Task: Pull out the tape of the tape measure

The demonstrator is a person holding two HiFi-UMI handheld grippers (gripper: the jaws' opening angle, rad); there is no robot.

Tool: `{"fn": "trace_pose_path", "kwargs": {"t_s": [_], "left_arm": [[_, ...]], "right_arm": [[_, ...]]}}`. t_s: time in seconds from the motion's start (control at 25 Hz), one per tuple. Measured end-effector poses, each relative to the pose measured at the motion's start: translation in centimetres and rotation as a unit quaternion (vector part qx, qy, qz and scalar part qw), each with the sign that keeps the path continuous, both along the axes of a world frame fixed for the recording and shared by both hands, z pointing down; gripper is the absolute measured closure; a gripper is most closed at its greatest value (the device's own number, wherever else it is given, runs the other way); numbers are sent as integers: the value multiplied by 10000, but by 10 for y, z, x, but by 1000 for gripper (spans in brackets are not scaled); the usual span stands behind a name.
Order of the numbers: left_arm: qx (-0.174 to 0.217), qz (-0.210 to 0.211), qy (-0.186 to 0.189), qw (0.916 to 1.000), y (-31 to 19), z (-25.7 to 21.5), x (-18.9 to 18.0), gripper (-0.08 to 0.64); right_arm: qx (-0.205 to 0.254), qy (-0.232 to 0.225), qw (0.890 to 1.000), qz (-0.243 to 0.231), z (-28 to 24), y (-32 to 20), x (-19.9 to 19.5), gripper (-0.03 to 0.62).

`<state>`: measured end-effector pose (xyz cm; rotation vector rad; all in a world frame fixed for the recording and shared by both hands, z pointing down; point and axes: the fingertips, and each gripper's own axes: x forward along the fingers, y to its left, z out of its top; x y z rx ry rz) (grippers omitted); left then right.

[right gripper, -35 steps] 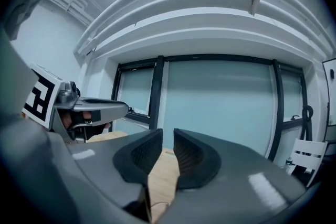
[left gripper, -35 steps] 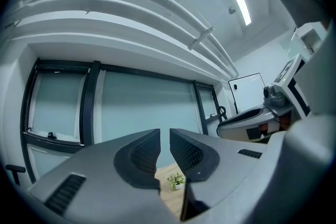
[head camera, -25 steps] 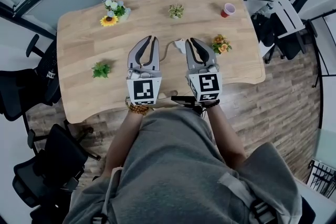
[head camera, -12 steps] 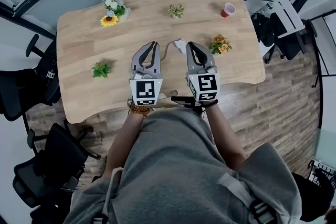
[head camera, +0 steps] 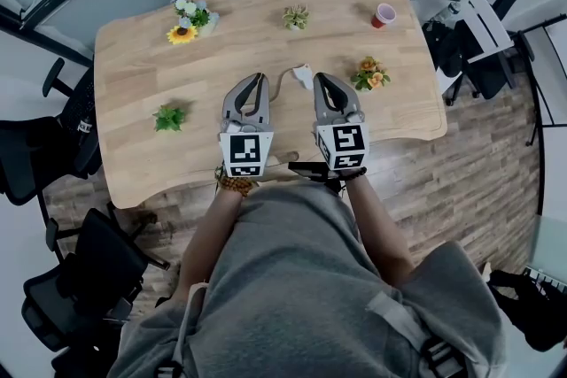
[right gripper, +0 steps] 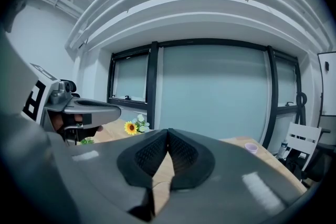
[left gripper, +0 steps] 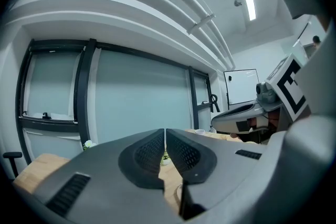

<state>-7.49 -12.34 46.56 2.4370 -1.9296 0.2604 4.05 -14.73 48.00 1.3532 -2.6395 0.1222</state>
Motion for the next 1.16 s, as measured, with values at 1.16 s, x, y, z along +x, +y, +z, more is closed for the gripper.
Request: {"fn": "trace_pose_path", "kwargs": {"t_s": [1.16], "left_arm": [[-197, 27, -52, 9998, 8, 15, -7, 544]], "right_arm": [[-336, 236, 9991, -114, 36, 2, -4, 581]]}}
